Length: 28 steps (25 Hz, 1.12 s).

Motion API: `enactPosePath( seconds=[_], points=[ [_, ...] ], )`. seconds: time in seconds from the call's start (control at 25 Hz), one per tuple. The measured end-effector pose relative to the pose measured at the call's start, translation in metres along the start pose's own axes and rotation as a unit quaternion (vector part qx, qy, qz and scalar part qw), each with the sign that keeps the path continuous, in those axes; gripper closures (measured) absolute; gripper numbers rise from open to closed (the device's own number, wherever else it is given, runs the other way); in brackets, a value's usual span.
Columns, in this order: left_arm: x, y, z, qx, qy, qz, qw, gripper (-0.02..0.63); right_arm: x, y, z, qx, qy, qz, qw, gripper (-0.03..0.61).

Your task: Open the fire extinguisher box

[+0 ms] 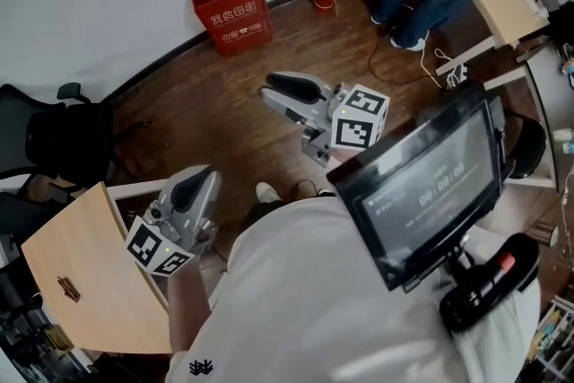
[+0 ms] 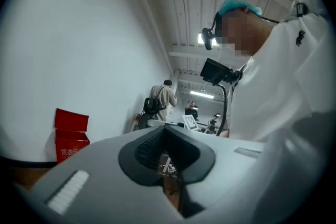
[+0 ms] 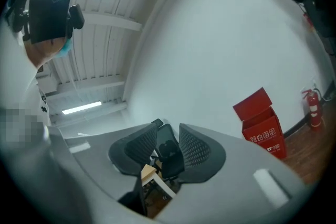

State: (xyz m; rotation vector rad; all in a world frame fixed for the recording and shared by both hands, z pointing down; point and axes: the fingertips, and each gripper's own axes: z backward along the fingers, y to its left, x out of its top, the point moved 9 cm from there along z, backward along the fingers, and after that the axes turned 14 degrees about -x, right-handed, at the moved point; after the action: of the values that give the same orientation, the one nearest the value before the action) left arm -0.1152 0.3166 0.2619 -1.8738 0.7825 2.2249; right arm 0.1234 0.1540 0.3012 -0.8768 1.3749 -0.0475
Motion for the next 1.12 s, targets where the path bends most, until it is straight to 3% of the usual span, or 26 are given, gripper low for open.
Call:
enactPosePath(
  seconds=[0.16, 0.52, 1.12],
  points=[
    [-0.007, -0.031, -0.03, 0.015, 0.009, -0.01, 0.9998, 0.617, 0.014, 0.011, 0.053, 0.008, 0.002, 0.023, 1.0, 0.463],
    [-0.031, -0.099, -0.068, 0.013, 0.008, -0.004, 0.9999, 0.617, 0.015, 0.019, 0.139, 0.021, -0.006, 0.016, 1.0, 0.471],
    [-0.043, -0.134, -0.094, 0.007, 0.008, -0.007, 0.9999, 0.617, 0.032, 0.047, 0.188, 0.05, -0.022, 0.076, 0.996, 0.477]
  ],
)
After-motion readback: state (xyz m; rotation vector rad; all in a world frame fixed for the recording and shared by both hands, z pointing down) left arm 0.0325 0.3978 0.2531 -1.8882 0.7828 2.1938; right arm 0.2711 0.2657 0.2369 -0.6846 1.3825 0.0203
